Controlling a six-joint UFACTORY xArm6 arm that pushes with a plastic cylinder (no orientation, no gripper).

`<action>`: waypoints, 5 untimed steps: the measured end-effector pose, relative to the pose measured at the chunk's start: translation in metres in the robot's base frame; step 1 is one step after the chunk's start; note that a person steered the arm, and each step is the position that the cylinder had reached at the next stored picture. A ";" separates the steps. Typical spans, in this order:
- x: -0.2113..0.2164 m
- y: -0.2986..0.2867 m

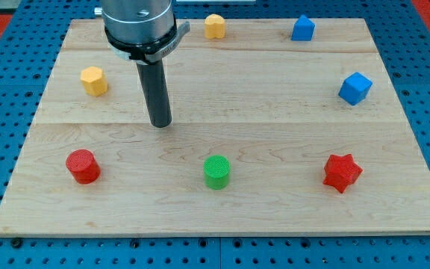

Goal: Slightly move the red star to the right side

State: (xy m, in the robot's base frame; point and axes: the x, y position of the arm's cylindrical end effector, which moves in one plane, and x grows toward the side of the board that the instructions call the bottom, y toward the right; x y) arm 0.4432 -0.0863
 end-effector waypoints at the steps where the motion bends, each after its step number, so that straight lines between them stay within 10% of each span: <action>1: 0.000 0.000; 5: 0.001 0.000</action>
State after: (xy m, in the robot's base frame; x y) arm 0.4441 -0.0864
